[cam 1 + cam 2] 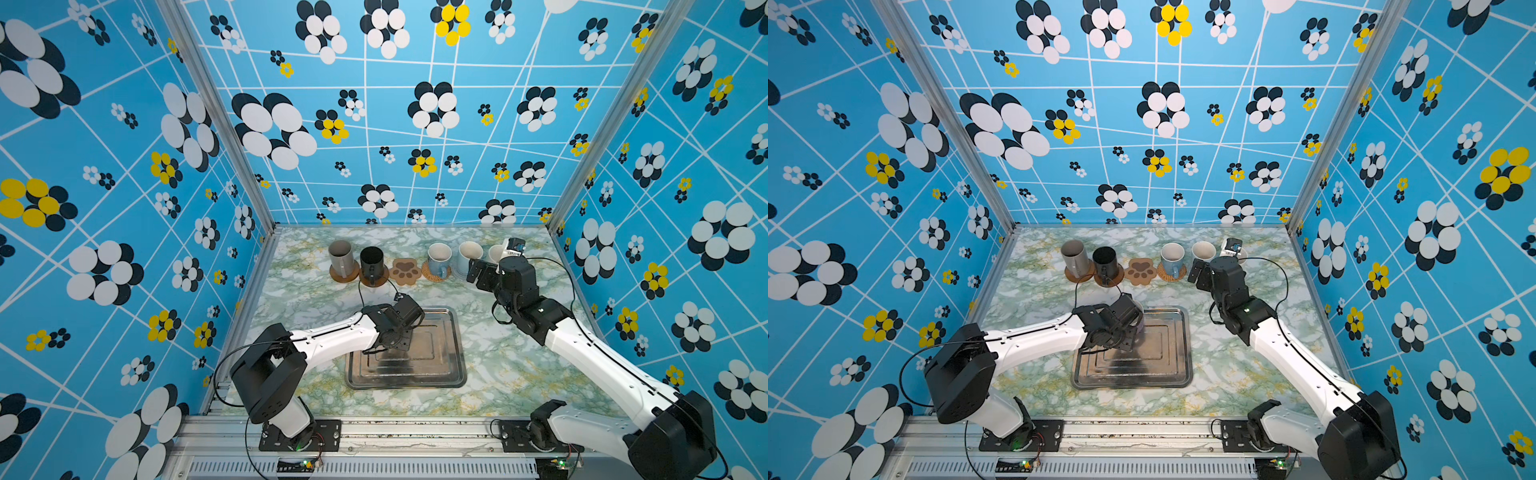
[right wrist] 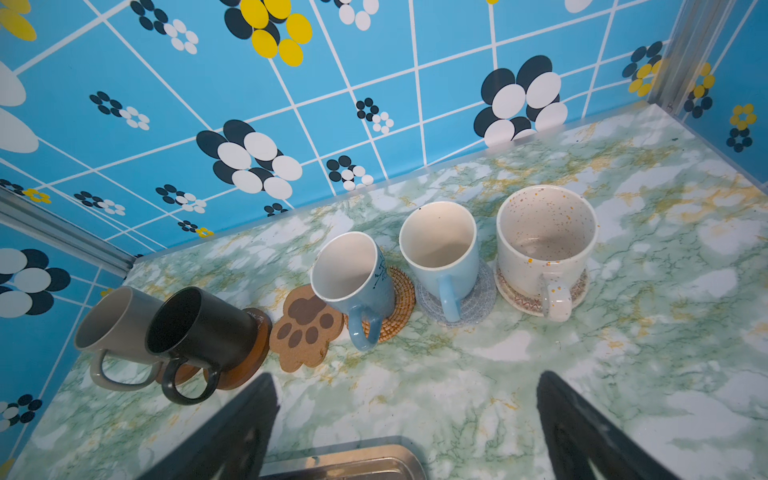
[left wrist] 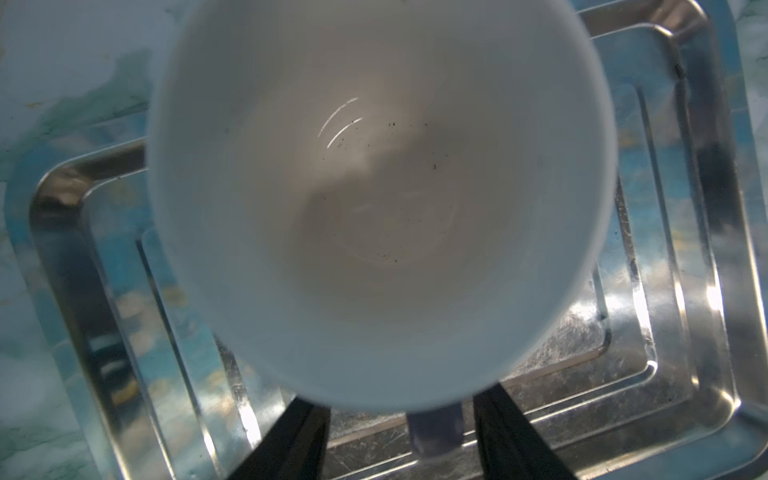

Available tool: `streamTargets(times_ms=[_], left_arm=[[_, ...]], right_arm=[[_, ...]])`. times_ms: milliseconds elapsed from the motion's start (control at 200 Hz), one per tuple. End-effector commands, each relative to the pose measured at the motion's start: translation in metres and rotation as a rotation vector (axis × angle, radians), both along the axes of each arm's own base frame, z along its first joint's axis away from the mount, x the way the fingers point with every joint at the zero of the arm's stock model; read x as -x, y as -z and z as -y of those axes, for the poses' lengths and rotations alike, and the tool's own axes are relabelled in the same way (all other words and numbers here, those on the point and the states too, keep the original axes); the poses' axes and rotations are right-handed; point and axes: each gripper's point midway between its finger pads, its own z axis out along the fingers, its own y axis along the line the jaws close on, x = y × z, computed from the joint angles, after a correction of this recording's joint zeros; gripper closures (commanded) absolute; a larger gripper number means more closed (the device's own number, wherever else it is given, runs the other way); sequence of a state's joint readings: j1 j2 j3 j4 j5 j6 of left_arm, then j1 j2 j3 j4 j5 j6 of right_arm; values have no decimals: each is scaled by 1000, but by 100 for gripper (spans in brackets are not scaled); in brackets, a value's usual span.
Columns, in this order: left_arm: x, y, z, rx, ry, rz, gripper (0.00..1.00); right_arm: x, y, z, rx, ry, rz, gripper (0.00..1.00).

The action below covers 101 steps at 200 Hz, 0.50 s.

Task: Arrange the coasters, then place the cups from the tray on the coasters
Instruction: 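Lower the left gripper onto the lavender mug rim on the tray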

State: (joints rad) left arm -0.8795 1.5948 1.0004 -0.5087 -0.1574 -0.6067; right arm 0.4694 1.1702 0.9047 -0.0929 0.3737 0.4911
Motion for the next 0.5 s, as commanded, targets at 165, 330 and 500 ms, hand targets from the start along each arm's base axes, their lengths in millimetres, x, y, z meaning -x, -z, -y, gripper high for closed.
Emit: streamTargets(times_ms=[165, 330, 500], left_arm=[[-11, -6, 5, -8, -20, 44, 63], [-14, -4, 7, -13, -21, 49, 67], [-16, -2, 8, -16, -18, 50, 67]], right_arm=[[-5, 2, -2, -15, -6, 3, 1], [-5, 2, -3, -18, -11, 2, 1], [-5, 4, -3, -17, -15, -2, 1]])
